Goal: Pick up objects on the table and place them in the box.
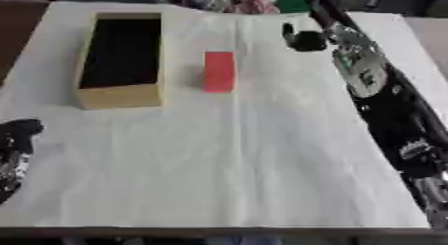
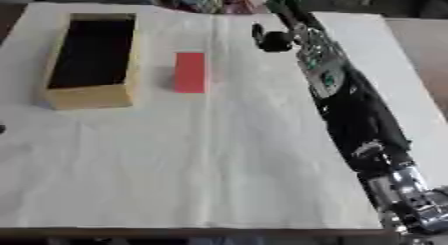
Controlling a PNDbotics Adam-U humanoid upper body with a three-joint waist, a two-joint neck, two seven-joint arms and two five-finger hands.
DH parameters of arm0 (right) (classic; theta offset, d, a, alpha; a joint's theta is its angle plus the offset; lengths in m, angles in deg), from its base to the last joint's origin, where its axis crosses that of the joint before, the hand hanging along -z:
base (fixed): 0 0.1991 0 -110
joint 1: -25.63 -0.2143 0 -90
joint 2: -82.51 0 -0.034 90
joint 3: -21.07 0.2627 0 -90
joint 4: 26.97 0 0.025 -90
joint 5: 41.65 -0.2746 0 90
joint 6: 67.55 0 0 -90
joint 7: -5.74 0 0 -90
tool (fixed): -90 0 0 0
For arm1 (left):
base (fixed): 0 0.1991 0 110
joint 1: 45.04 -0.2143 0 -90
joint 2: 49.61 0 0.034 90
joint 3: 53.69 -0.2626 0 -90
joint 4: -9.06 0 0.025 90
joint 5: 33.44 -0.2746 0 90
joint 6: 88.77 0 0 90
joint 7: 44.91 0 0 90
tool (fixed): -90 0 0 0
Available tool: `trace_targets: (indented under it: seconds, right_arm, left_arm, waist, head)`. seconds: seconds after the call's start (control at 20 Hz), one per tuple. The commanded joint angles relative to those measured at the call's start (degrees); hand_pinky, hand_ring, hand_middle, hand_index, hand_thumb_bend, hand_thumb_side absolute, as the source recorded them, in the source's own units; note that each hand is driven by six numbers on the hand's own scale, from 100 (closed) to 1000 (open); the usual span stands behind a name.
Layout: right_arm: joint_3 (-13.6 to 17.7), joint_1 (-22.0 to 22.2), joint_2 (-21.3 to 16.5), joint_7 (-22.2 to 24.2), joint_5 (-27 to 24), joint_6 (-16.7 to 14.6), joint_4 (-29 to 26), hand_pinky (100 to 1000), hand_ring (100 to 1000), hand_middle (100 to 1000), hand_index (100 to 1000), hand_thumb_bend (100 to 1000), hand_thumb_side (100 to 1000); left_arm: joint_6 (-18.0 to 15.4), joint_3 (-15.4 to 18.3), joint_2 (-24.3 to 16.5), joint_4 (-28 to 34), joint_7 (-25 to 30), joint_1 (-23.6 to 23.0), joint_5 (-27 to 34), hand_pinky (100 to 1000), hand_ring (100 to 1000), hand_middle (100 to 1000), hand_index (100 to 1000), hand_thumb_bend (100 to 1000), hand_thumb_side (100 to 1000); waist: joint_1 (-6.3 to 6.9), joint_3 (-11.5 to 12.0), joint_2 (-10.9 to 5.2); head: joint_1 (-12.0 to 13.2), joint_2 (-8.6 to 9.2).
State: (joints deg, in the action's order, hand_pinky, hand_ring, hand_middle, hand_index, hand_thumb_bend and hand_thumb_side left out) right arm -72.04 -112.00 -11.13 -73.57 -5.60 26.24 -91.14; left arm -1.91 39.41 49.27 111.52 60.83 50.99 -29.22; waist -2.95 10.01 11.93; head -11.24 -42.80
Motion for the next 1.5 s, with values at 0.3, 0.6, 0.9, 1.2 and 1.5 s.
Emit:
trace_targets:
  seconds: [0.3, 0.6, 0.9, 1.2, 1.5]
  right_arm:
    - [-2.96, -3.65, -2.31, 7.78, 1.24, -0.90, -2.47, 890, 1000, 983, 1000, 152, 100]
    - [-5.64, -5.58, -1.66, 15.66, -0.12, -1.79, -1.68, 915, 1000, 1000, 1000, 210, 244]
    - [-7.94, -7.53, -0.96, 23.33, -1.28, -2.09, -0.91, 915, 1000, 1000, 1000, 242, 302]
    - [-10.32, -8.71, -0.33, 27.10, -1.22, -2.58, -0.29, 914, 1000, 997, 1000, 253, 339]
    - [-12.06, -9.38, 1.09, 29.31, -0.29, -3.14, 1.70, 913, 1000, 991, 1000, 258, 377]
  left_arm:
    - [-0.03, 0.11, -1.13, 0.59, 0.21, 0.22, -0.16, 1000, 831, 735, 757, 100, 337]
    - [0.00, 0.06, -1.19, 0.55, 0.31, 0.17, -0.21, 1000, 831, 735, 757, 100, 338]
    - [0.00, -0.02, -1.24, 0.52, 0.42, 0.13, -0.17, 1000, 831, 736, 757, 100, 339]
    - [0.01, -0.07, -1.29, 0.48, 0.49, 0.10, -0.16, 1000, 831, 736, 757, 100, 340]
    - [0.02, -0.10, -1.29, 0.47, 0.54, 0.16, -0.16, 1000, 831, 736, 757, 100, 341]
  waist:
    - [-0.13, -0.10, -1.30]
    - [-0.28, 0.08, -1.46]
    - [-0.36, 0.34, -1.64]
    - [-0.49, 0.41, -1.72]
    - [-0.55, 0.39, -1.68]
  head:
    - [-0.13, -0.52]
    - [-0.18, -0.59]
    - [-0.23, -0.61]
    - [-0.26, -0.69]
    - [-0.28, -0.66]
